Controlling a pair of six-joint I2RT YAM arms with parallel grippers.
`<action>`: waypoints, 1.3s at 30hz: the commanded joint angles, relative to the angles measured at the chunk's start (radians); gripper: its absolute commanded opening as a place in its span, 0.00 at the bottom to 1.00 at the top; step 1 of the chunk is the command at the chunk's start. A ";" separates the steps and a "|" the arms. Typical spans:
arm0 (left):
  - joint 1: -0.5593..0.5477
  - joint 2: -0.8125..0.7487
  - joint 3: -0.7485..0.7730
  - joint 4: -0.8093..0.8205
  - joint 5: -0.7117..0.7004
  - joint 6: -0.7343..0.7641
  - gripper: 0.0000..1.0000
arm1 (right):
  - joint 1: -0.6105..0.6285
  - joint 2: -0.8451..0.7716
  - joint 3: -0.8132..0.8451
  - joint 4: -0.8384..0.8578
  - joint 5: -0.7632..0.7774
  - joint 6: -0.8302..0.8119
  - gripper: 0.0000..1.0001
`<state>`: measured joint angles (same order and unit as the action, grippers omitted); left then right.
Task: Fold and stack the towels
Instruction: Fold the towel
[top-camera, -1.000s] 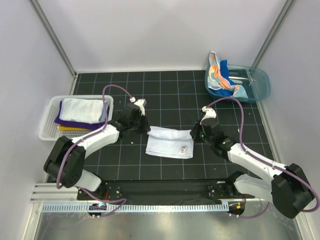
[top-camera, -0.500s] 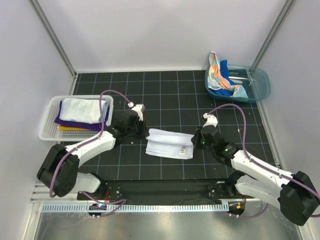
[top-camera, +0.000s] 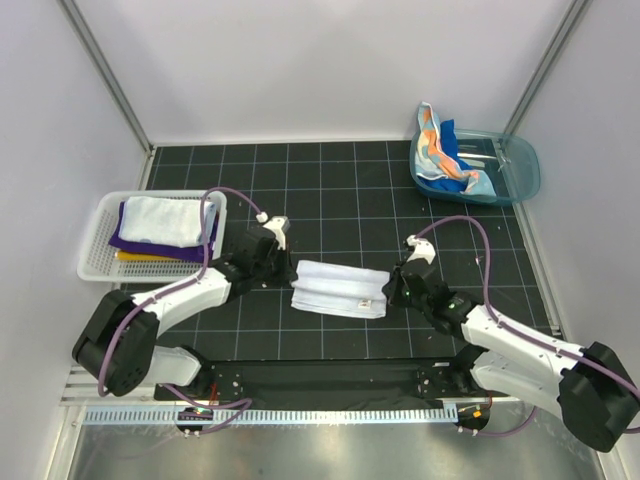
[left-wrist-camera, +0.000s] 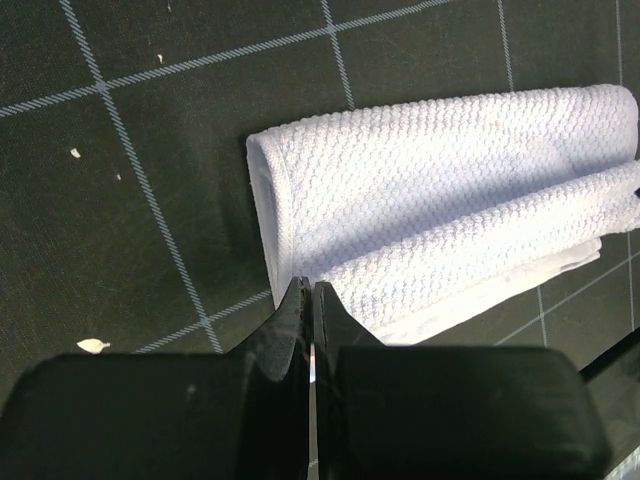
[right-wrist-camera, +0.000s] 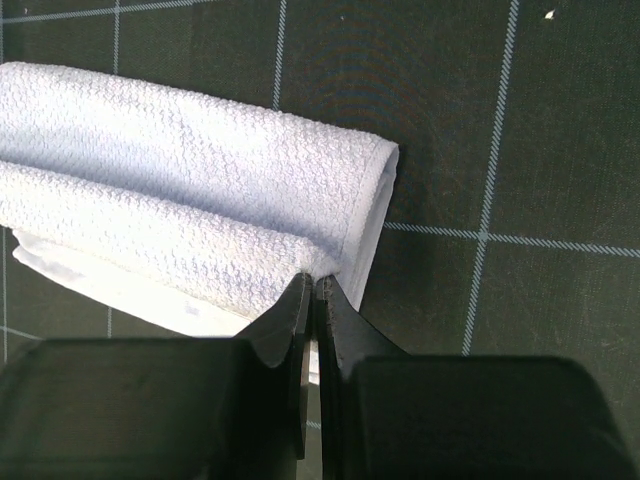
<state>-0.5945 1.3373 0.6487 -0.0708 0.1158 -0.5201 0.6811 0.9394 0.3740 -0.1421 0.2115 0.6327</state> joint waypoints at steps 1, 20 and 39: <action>0.002 0.010 -0.006 0.042 -0.013 0.000 0.01 | 0.001 0.018 -0.014 0.032 0.020 0.018 0.06; -0.011 -0.086 0.130 -0.158 -0.047 0.025 0.22 | 0.001 -0.068 0.121 -0.131 0.049 0.016 0.44; -0.217 0.089 0.082 -0.129 -0.169 -0.058 0.28 | 0.035 0.073 0.002 -0.044 0.038 0.159 0.36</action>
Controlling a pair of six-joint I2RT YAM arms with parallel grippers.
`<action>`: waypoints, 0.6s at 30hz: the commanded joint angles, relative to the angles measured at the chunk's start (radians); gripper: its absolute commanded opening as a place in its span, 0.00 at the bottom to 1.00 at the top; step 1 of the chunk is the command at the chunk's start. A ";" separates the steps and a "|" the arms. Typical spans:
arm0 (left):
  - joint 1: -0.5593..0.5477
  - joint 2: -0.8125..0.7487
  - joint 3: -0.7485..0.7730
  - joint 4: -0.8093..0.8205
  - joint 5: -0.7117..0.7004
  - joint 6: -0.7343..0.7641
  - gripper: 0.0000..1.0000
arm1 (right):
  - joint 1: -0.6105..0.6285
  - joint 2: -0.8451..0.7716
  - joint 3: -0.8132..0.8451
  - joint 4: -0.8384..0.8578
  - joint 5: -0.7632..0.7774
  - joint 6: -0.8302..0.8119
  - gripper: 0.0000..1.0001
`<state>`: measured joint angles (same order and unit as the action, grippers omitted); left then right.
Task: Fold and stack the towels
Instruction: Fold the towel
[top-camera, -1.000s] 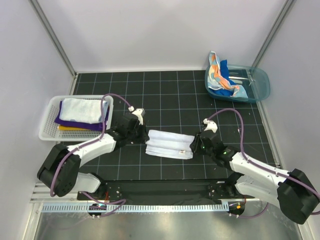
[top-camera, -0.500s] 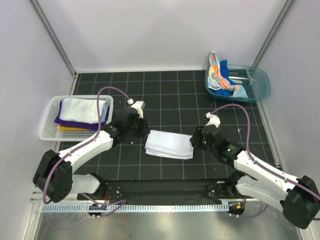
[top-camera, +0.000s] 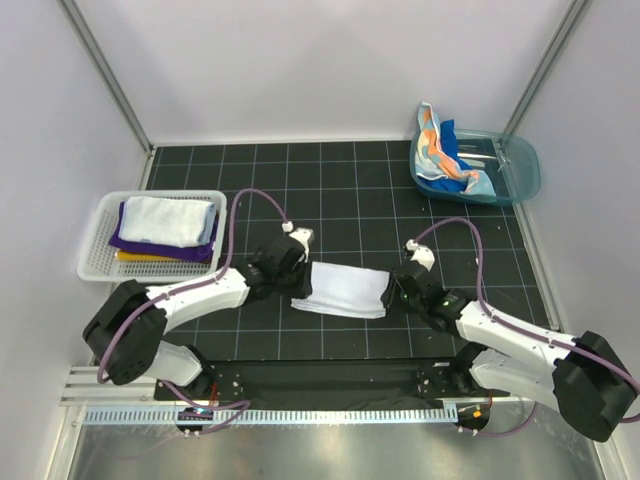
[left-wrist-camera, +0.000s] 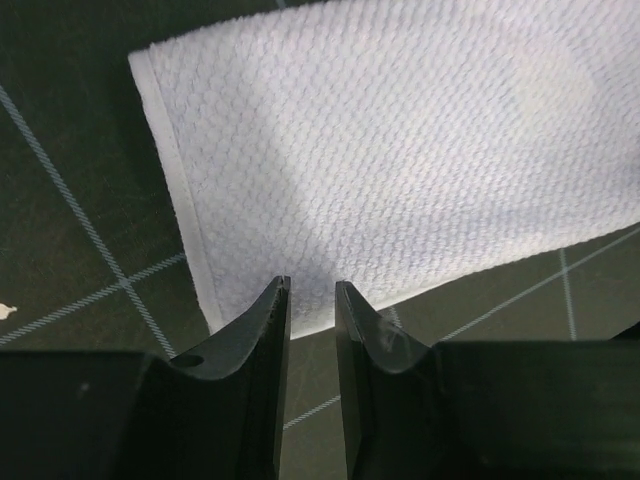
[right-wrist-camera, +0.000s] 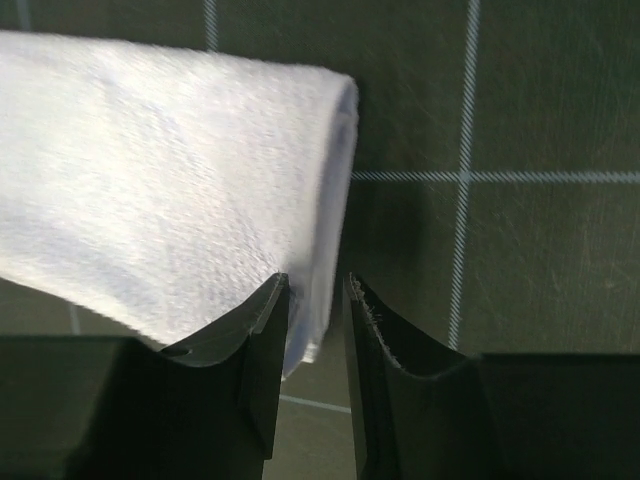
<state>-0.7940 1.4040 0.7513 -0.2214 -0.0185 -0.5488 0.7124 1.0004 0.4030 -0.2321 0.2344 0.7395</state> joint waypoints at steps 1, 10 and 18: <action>-0.024 0.024 -0.026 0.022 -0.046 -0.033 0.28 | 0.005 0.015 -0.036 0.048 0.017 0.055 0.35; -0.071 0.056 -0.064 0.025 -0.101 -0.069 0.29 | 0.006 0.040 -0.055 0.053 0.026 0.064 0.30; -0.074 -0.095 -0.009 -0.053 -0.162 -0.079 0.43 | 0.007 -0.008 -0.009 -0.044 0.095 0.043 0.32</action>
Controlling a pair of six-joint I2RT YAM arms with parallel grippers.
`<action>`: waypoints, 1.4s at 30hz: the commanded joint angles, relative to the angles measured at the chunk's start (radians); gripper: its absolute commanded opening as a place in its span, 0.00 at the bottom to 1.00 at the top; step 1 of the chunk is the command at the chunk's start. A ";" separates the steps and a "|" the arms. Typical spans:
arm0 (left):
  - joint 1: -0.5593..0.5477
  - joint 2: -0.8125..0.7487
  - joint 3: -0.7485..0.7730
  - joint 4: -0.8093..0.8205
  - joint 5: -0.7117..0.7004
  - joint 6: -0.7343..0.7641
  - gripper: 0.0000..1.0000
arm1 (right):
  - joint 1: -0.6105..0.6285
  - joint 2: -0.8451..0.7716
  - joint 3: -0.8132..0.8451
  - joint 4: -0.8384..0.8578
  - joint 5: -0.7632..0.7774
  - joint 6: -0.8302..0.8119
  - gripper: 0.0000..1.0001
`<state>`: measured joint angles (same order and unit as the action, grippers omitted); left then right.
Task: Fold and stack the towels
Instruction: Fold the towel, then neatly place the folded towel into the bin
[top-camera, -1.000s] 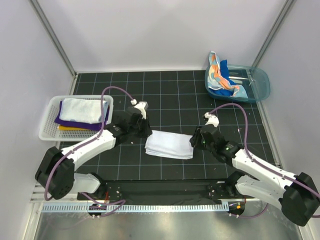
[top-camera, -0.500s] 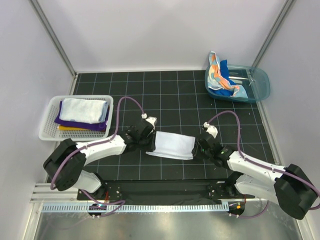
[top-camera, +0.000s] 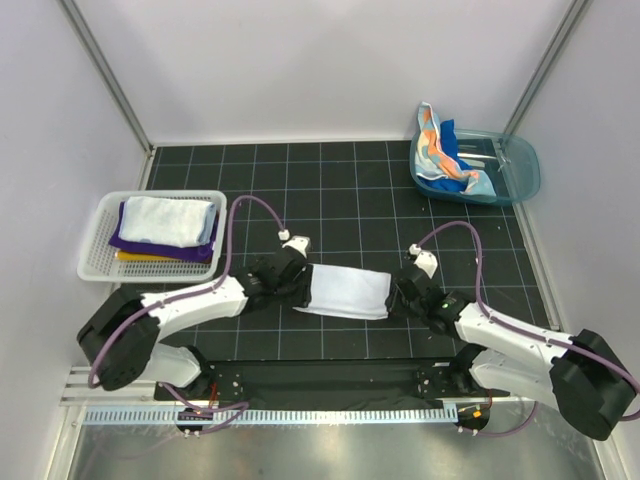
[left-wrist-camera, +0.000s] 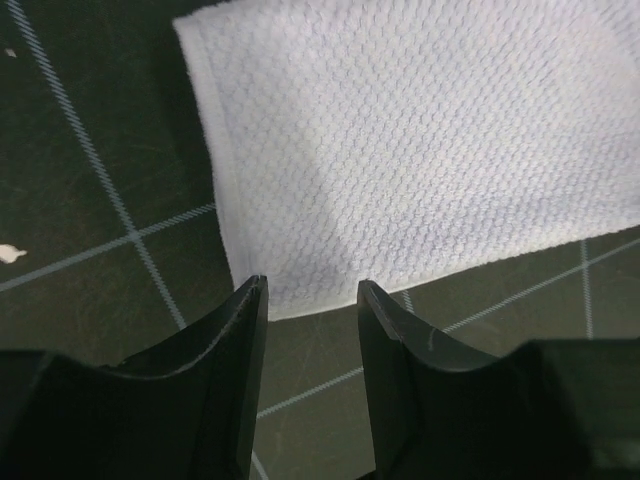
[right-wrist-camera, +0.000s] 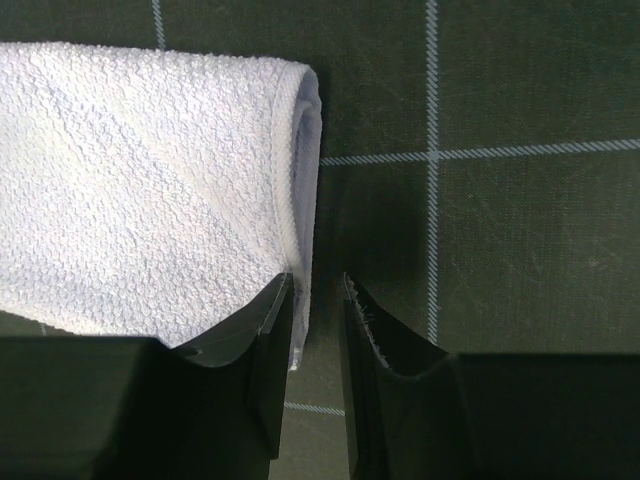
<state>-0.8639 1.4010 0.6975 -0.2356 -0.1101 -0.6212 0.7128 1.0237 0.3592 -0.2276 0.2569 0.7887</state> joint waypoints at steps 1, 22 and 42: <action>-0.003 -0.111 0.057 -0.054 -0.095 -0.005 0.45 | 0.004 -0.037 0.049 -0.058 0.084 -0.017 0.33; 0.319 -0.007 -0.016 0.127 0.309 -0.071 0.72 | 0.028 0.045 0.235 -0.069 -0.045 -0.056 0.32; 0.307 0.110 -0.164 0.196 0.329 -0.126 0.61 | 0.094 0.009 -0.012 0.102 -0.074 0.060 0.32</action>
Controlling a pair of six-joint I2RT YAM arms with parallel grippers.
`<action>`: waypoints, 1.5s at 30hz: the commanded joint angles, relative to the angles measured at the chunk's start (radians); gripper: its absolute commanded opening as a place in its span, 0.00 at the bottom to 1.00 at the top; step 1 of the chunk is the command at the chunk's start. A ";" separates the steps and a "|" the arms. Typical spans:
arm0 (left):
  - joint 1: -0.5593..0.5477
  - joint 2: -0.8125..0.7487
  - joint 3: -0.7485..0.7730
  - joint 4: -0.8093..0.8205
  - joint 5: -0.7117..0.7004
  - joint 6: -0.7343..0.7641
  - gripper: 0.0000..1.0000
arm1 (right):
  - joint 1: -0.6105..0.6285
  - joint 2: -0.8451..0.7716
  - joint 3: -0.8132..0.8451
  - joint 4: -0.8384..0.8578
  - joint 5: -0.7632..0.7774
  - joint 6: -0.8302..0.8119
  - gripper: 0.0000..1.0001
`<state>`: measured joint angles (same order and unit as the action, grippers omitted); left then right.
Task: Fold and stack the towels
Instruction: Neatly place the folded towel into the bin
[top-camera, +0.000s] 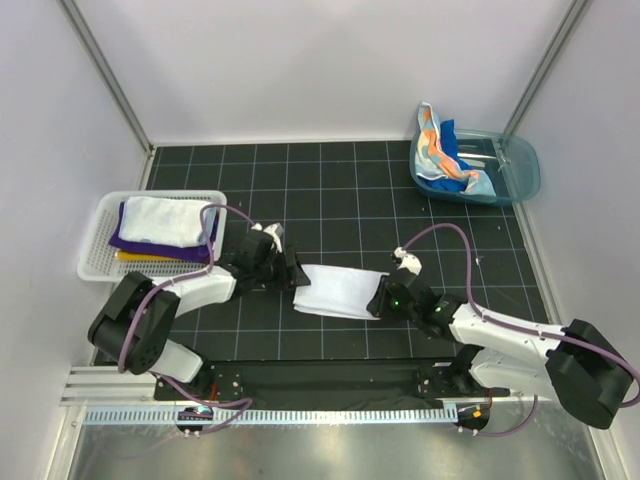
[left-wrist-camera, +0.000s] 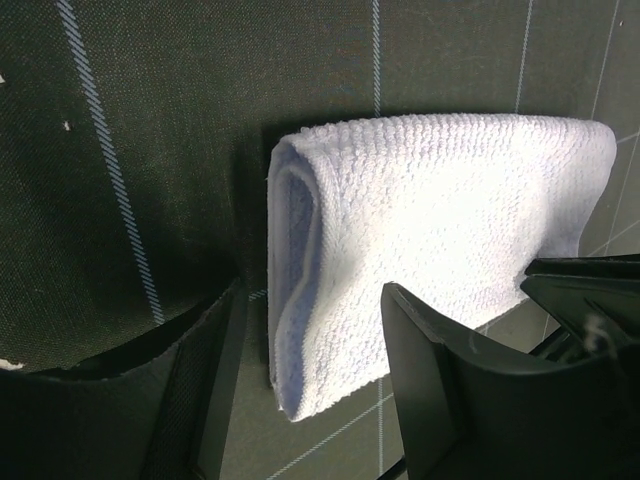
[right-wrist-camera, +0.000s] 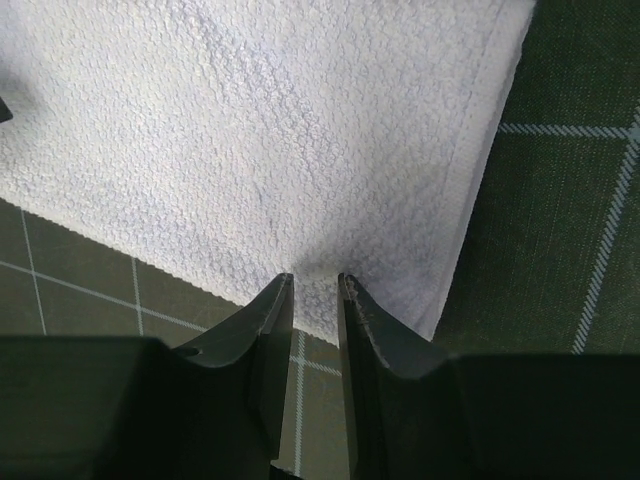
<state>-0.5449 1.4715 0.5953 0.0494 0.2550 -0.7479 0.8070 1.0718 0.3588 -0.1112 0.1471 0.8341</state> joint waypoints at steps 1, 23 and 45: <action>-0.024 0.041 -0.065 -0.089 -0.043 -0.002 0.60 | 0.000 -0.045 -0.012 -0.019 0.043 0.014 0.32; -0.110 0.072 0.119 -0.337 -0.219 0.045 0.00 | -0.005 -0.072 0.035 -0.070 0.032 -0.024 0.33; 0.098 -0.209 0.551 -0.770 -0.810 0.482 0.00 | -0.006 0.073 0.250 -0.153 0.016 -0.115 0.34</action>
<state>-0.5110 1.3396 1.1172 -0.7216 -0.4896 -0.3759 0.8032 1.1381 0.5613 -0.2630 0.1608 0.7456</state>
